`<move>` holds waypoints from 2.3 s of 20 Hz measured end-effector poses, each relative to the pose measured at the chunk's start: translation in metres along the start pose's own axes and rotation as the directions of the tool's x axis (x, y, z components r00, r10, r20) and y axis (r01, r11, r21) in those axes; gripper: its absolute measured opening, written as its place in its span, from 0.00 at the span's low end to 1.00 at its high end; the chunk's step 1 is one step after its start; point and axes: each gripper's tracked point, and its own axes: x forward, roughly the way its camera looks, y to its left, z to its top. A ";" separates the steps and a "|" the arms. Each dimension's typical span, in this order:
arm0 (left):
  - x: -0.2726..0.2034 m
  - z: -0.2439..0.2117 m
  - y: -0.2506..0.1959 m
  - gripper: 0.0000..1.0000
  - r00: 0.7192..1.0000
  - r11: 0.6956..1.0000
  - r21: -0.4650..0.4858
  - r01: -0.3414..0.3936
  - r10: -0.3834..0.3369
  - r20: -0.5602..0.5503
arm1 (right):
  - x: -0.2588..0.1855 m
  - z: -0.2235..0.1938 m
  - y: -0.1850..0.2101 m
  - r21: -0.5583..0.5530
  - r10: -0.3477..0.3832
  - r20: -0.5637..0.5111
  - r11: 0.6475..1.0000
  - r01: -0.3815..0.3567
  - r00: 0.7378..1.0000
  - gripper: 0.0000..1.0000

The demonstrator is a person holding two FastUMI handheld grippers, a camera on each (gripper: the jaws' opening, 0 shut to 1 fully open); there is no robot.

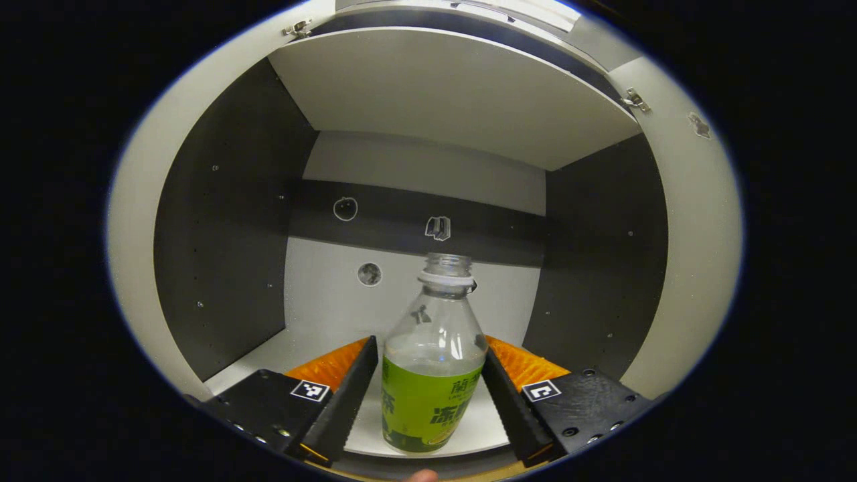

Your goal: Grasp the bottle in the cabinet with the left hand and place it on the coaster, then close the right door with the right hand and the left door with the left hand.

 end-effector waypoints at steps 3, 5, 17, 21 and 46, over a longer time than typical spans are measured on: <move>-0.007 0.004 0.007 0.72 1.000 0.999 -0.041 -0.007 0.007 0.001 | 0.000 0.002 -0.002 0.000 -0.003 0.005 1.000 0.003 1.000 0.85; -0.016 0.013 0.010 0.69 1.000 0.999 -0.048 -0.005 0.006 0.021 | 0.000 0.003 -0.001 0.002 0.000 0.009 1.000 0.000 1.000 0.85; -0.152 0.037 -0.010 0.69 0.994 0.994 0.095 0.062 -0.070 0.081 | -0.001 0.007 0.018 -0.017 0.081 0.031 0.997 -0.081 0.996 0.85; -0.202 0.007 -0.030 0.69 0.990 0.991 0.075 0.114 -0.119 0.072 | 0.001 0.012 0.022 -0.022 0.109 0.029 0.994 -0.109 0.994 0.85; -0.284 -0.288 -0.048 0.70 0.997 0.996 0.066 -0.064 0.067 -0.040 | -0.009 0.034 0.012 -0.118 0.067 0.035 0.991 -0.063 0.997 0.85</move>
